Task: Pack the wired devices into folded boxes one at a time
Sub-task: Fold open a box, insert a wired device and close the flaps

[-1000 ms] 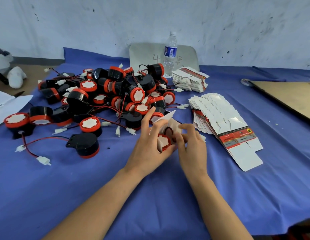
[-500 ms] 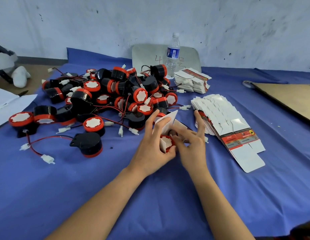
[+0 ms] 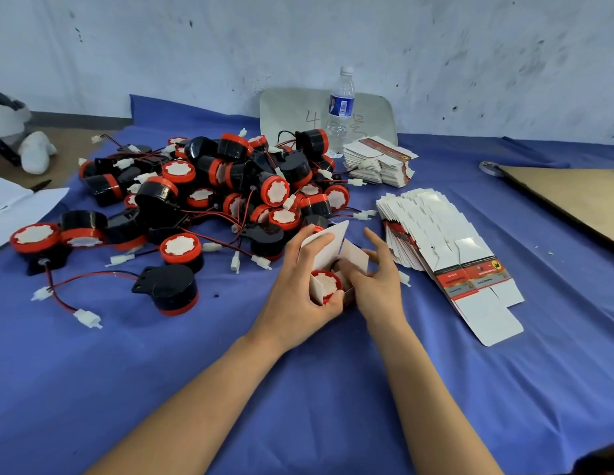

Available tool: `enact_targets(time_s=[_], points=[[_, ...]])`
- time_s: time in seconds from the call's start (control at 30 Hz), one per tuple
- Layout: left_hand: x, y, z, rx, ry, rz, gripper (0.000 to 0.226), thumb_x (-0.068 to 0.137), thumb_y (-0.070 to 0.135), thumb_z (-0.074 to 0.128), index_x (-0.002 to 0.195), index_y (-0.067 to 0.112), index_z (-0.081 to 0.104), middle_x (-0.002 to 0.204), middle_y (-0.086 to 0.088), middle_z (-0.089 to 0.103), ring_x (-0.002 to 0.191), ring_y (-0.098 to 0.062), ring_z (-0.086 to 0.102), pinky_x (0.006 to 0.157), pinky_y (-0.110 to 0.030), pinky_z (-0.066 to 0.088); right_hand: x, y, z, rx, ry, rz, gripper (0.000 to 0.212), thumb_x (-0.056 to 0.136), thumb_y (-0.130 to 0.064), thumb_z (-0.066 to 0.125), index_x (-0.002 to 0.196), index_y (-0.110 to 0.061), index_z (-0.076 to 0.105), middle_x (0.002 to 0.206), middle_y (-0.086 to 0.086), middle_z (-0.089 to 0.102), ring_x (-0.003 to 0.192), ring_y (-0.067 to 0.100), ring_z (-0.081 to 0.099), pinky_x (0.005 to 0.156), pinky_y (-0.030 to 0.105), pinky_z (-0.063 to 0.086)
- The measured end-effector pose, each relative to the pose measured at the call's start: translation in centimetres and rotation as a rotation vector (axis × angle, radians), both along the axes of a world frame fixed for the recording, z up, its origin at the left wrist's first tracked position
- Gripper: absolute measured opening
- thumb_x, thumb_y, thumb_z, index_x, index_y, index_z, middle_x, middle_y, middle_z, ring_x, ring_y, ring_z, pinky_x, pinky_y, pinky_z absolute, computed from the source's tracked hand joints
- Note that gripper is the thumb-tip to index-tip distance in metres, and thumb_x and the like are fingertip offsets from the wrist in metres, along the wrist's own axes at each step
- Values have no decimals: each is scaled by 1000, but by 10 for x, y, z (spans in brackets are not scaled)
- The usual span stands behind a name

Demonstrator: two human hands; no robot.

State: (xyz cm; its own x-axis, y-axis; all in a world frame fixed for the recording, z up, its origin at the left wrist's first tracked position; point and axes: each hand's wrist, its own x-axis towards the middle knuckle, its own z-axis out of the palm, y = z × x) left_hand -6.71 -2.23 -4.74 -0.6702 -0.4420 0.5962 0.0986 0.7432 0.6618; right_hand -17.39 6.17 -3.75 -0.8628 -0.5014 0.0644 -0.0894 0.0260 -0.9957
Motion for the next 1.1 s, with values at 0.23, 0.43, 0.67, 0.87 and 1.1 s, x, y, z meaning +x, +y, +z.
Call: enact_targets(time_s=[0.23, 0.43, 0.67, 0.87, 1.1], points=[[1, 2, 2, 9, -14, -18, 74, 76, 15, 67, 140, 28, 33, 152, -2, 27, 139, 2, 25, 101, -2, 25, 1, -7, -2, 19, -39, -75, 28, 86, -14, 67, 91, -41, 60, 91, -7, 65, 61, -3, 60, 59, 24, 51], [1, 3, 5, 5, -18, -24, 70, 78, 30, 63, 140, 33, 30, 151, -1, 29, 137, 10, 22, 98, 0, 24, -11, -12, 10, 129, -69, -16, 40, 79, -6, 68, 97, -41, 58, 84, -4, 59, 70, 18, 62, 60, 29, 51], [0, 5, 2, 35, -11, -27, 72, 78, 30, 61, 143, 30, 30, 144, 13, 28, 135, 12, 23, 102, -2, 23, -22, -17, 21, 295, -56, 45, 69, 81, 1, 62, 138, -35, 47, 113, 16, 57, 90, 30, 61, 75, 37, 54], [2, 7, 0, -35, -11, 57, 49, 85, 19, 60, 128, 38, 49, 151, 6, 21, 133, 8, 26, 98, -1, 30, -7, -18, 26, 421, 157, -12, 69, 83, -3, 50, 143, -37, 40, 126, 14, 49, 98, 31, 54, 86, 40, 48], [6, 15, 2, -214, -36, 248, 16, 83, 6, 65, 89, 16, 77, 162, 2, -2, 149, -31, 9, 107, -36, 39, 25, -9, 1, 280, 266, -202, 32, 82, -5, 55, 103, -26, 67, 100, 1, 65, 82, 18, 55, 78, 36, 45]])
